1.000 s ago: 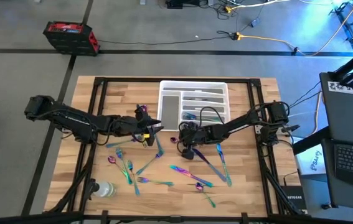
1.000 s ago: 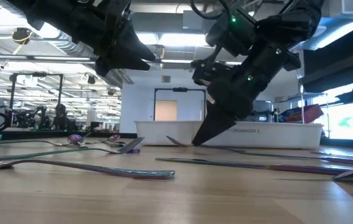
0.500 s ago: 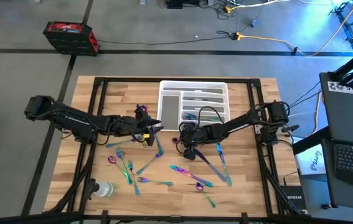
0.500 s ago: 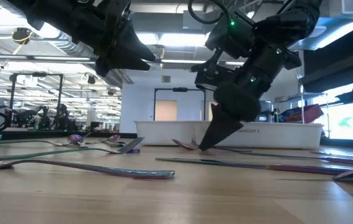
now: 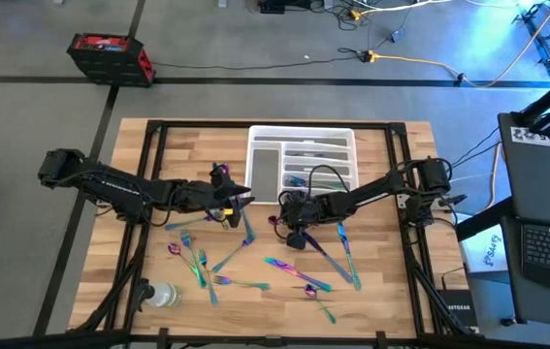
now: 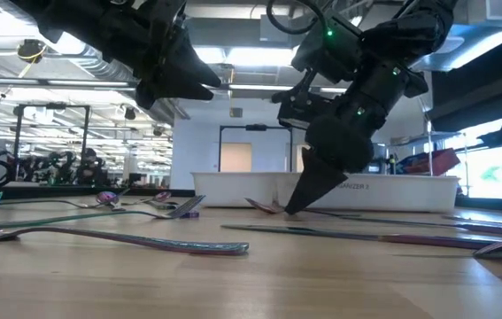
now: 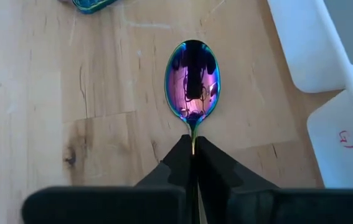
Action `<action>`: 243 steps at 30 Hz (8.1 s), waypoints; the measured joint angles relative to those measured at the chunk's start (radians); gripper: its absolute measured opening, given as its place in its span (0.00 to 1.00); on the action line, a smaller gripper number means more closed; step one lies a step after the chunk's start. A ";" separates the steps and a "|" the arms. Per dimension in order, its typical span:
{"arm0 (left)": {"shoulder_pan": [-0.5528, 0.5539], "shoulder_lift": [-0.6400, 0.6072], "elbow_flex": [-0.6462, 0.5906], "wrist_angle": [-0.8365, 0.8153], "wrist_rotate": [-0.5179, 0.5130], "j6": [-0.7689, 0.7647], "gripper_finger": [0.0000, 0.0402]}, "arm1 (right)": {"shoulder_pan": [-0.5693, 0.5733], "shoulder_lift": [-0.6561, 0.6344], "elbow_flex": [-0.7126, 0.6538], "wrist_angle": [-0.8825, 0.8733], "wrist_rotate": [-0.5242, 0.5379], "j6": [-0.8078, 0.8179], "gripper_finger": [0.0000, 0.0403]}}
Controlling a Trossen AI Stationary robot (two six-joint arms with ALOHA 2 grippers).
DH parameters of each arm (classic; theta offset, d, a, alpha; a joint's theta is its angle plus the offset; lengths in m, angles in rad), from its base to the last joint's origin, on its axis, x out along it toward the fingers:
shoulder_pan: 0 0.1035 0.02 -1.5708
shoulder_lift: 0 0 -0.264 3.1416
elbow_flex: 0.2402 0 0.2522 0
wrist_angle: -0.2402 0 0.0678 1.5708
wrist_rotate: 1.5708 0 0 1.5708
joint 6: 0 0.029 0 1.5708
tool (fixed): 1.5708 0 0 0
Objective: Sort silverware
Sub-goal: Put the blue spoon into the tray organizer
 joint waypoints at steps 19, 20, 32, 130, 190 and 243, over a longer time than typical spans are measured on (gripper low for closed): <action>-0.002 0.034 -0.001 -0.116 0.065 -0.833 0.36 | 0.050 -0.186 0.174 -0.380 0.120 -0.170 0.00; -0.002 0.040 -0.001 -0.116 0.066 -0.843 0.36 | 0.050 -0.186 0.186 -0.383 0.131 -0.184 0.00; 0.008 0.053 -0.001 -0.126 0.057 -0.826 0.36 | -0.114 -0.233 0.272 -0.632 0.350 -0.443 0.00; -0.029 0.052 0.000 -0.188 0.486 -0.046 0.36 | 0.644 0.357 0.764 -0.882 0.062 1.294 0.18; -0.027 0.050 0.000 -0.207 0.595 0.027 0.36 | 0.583 0.348 0.773 -1.017 -0.018 1.403 0.18; -0.080 0.124 0.000 0.265 0.680 0.801 0.36 | 0.603 -0.046 -0.203 0.708 0.397 1.106 0.00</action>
